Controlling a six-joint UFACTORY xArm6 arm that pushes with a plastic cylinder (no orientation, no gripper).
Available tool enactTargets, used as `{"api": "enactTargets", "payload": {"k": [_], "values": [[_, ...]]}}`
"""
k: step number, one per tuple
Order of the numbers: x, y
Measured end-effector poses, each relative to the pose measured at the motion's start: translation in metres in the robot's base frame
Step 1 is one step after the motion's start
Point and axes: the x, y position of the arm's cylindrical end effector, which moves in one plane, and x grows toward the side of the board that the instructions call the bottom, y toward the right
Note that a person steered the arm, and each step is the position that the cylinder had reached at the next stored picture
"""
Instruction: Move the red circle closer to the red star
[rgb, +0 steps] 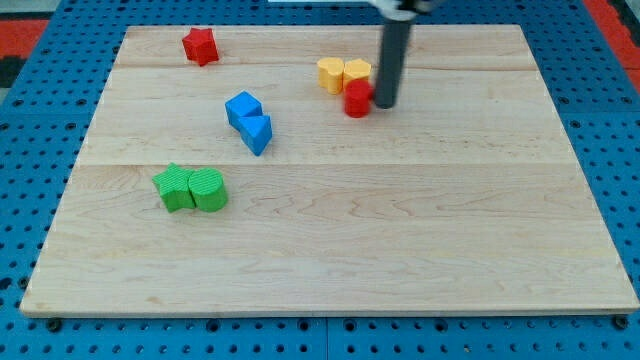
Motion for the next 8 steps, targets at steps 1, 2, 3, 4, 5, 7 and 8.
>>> {"api": "enactTargets", "payload": {"k": [1, 2, 3, 4, 5, 7, 8], "values": [[-0.001, -0.035], [-0.002, -0.052], [-0.015, -0.076], [-0.039, -0.119], [-0.014, -0.116], [-0.011, -0.165], [-0.041, -0.195]]}}
